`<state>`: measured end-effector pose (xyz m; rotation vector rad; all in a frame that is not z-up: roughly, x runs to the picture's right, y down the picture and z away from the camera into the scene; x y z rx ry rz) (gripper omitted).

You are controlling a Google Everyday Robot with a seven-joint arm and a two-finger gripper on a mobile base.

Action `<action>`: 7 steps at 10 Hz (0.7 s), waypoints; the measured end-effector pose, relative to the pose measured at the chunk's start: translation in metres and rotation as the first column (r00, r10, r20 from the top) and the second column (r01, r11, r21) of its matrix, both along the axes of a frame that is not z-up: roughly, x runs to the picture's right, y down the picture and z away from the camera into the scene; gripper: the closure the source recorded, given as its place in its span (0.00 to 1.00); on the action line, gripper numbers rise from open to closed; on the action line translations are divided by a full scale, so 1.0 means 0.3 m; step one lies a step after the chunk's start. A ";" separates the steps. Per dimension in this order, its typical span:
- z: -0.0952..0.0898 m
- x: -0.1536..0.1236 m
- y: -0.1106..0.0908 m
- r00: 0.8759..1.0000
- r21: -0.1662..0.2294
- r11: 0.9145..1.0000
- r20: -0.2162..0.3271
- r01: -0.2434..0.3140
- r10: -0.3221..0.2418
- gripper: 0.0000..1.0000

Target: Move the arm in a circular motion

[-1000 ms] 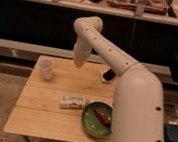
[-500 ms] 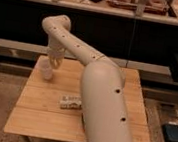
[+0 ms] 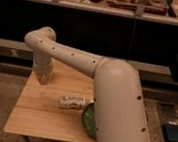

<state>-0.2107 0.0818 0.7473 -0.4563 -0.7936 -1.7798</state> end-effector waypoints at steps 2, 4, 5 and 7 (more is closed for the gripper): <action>-0.110 0.121 0.115 0.997 0.045 0.997 -0.052 -0.056 0.058 1.00; -0.184 0.293 0.163 0.965 0.118 0.973 -0.147 -0.200 0.216 1.00; -0.228 0.390 0.160 0.935 0.169 0.948 -0.190 -0.269 0.299 1.00; -0.349 0.647 0.142 0.830 0.292 0.868 -0.285 -0.401 0.479 1.00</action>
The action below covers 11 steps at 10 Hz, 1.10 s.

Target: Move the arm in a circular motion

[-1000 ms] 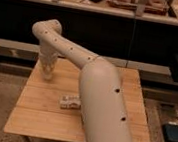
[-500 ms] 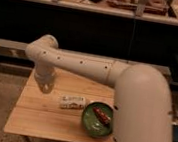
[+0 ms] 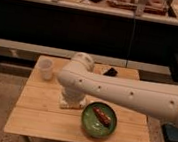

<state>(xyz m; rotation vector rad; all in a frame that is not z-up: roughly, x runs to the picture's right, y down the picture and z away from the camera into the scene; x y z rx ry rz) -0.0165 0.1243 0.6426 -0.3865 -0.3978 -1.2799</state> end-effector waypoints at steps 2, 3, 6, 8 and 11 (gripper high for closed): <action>-0.110 0.207 -0.016 0.979 0.022 0.985 -0.113 -0.170 0.171 1.00; -0.140 0.269 -0.028 0.964 0.021 0.975 -0.145 -0.223 0.224 1.00; -0.189 0.345 -0.042 0.936 0.016 0.954 -0.188 -0.299 0.296 1.00; -0.186 0.342 -0.039 0.936 0.010 0.954 -0.188 -0.300 0.297 1.00; -0.059 0.425 0.006 0.914 -0.075 0.941 -0.277 -0.330 0.298 1.00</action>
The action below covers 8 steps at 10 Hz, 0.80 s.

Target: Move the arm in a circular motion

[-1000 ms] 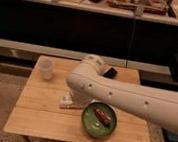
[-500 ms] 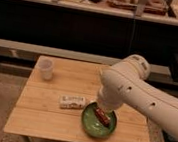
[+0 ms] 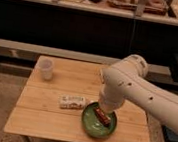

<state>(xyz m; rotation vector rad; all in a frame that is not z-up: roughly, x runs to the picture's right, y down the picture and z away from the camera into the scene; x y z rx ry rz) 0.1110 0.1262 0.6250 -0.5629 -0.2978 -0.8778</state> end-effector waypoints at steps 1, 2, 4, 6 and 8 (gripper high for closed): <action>0.113 0.081 0.041 0.998 -0.092 0.996 -0.060 -0.020 0.014 1.00; 0.227 0.157 0.067 0.993 -0.167 0.985 -0.119 -0.046 0.026 1.00; 0.405 0.232 0.028 0.982 -0.225 0.968 -0.176 -0.109 0.070 1.00; 0.547 0.209 -0.156 0.980 -0.186 0.968 -0.138 -0.169 0.145 1.00; 0.569 0.069 -0.442 0.983 -0.072 0.981 0.010 -0.182 0.183 1.00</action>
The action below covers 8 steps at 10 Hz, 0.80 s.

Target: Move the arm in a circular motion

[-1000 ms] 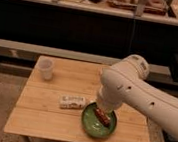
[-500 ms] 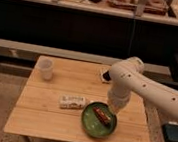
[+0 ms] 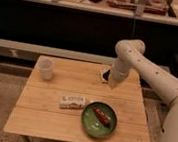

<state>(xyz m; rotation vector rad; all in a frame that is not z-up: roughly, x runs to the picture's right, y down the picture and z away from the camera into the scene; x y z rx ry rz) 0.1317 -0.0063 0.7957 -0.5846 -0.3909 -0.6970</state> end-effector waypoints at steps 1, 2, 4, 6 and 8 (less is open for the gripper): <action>-0.014 -0.070 -0.077 0.998 0.040 0.999 0.059 -0.008 0.006 1.00; -0.035 -0.165 -0.144 0.991 0.074 0.997 0.133 -0.021 0.011 1.00; -0.068 -0.390 -0.193 0.962 0.104 0.994 0.272 -0.023 -0.006 1.00; -0.078 -0.637 -0.143 0.928 0.133 0.990 0.363 0.041 -0.087 1.00; -0.098 -0.795 -0.077 0.901 0.170 0.979 0.398 0.112 -0.172 1.00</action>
